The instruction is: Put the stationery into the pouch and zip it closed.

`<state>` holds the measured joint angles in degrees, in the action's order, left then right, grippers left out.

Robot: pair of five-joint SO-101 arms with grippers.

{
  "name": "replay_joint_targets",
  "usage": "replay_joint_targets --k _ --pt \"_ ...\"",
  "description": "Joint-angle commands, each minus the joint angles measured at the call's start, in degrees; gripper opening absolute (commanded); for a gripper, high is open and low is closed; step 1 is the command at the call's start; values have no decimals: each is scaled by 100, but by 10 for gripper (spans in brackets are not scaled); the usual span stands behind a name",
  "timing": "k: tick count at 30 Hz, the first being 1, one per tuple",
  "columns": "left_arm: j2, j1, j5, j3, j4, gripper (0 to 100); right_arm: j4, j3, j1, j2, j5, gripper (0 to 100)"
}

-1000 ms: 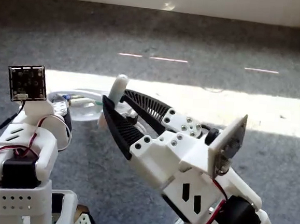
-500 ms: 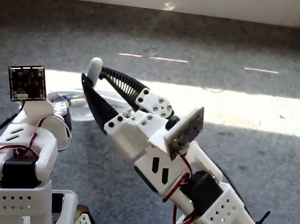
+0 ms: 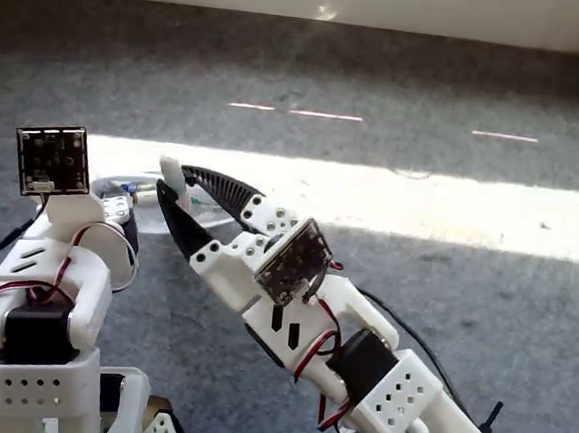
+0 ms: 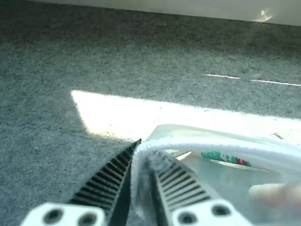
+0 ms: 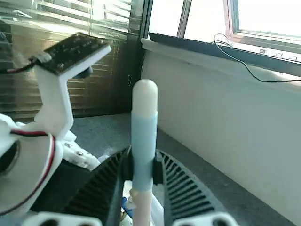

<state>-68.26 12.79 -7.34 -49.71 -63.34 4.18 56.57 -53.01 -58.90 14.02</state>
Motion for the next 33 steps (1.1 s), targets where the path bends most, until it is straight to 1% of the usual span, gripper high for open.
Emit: replay_joint_targets --k 1,3,4,8,12,15,19,21,23,25,28,30,33 --pt "-22 -31 35 -4 79 7 -971 532 -48 4 1257 4" --pt "-22 -31 35 -4 79 7 -1402 927 -57 13 1776 4" --pt "-22 -31 35 -4 79 7 -1525 1112 -57 13 1916 4" --pt "-22 -31 35 -4 79 7 -1956 1604 -57 -22 2251 4" --pt "-22 -31 35 -4 79 7 -2457 1895 -57 13 2778 4" --pt "-22 -31 35 -4 79 7 -2492 2035 -48 13 2813 4" --pt "-13 -31 35 -4 79 7 -2475 2185 57 22 2426 4" --pt "-13 -31 35 -4 79 7 -2308 2167 163 31 2101 4" --pt "-13 -31 35 -4 79 7 -1613 2114 338 31 1653 4" --pt "-13 -31 35 -4 79 7 -875 1745 462 31 1169 4" --pt "-13 -31 35 -4 79 7 40 1165 629 31 730 5" --pt "-4 -31 35 -4 79 7 435 910 681 22 589 46" --pt "4 -31 35 -4 79 7 866 637 699 22 325 180"
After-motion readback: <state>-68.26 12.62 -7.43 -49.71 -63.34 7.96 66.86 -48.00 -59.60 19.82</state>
